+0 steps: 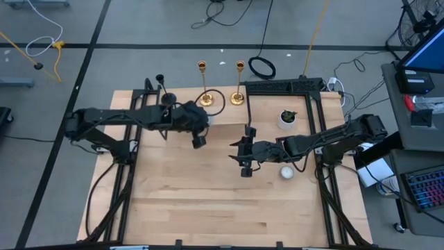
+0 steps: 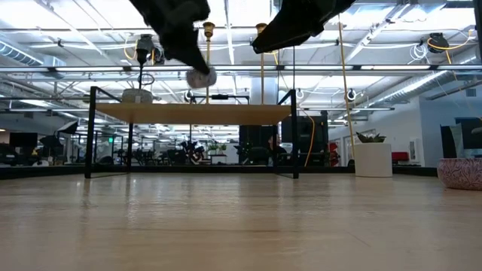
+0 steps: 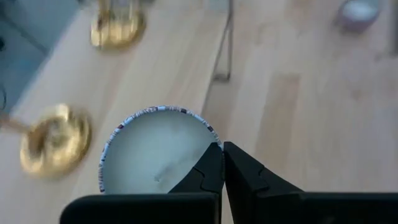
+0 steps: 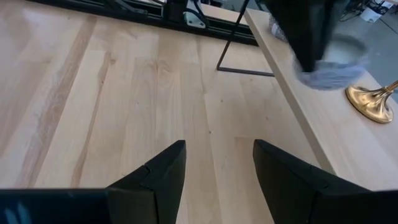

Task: Pick & Place candle stick holders
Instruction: Put the white patterned scented candle on the shelf

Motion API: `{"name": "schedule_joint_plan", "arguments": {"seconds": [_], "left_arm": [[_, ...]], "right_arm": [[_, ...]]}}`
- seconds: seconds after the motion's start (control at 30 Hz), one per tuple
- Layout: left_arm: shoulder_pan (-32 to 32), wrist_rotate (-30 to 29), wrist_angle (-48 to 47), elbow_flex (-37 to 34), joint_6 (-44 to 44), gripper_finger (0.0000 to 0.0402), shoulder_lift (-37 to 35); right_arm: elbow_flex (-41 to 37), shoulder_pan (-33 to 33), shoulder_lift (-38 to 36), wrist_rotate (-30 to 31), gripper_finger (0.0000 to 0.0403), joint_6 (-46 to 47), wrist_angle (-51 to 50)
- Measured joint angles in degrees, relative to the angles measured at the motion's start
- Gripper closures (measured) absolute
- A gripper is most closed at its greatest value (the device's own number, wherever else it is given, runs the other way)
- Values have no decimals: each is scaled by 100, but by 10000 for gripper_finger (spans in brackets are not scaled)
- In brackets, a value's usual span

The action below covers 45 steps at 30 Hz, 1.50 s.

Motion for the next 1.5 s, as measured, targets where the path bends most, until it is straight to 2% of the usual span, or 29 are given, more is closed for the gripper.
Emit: {"name": "schedule_joint_plan", "arguments": {"seconds": [0.4, 0.6, 0.87, 1.5], "left_arm": [[627, 160, 9, -9, -113, 390, 298], [660, 174, 119, 7, -139, 396, 459], [675, 152, 62, 0, -135, 368, 466], [675, 149, 232, -2, 223, 364, 466]], "right_arm": [[0, 0, 0, 1, 216, 43, -1], [-1, 0, 0, 1, 216, 43, -4], [0, -1, 0, 1, 216, 43, -4], [0, -2, 0, 0, 216, 43, -4]]}}
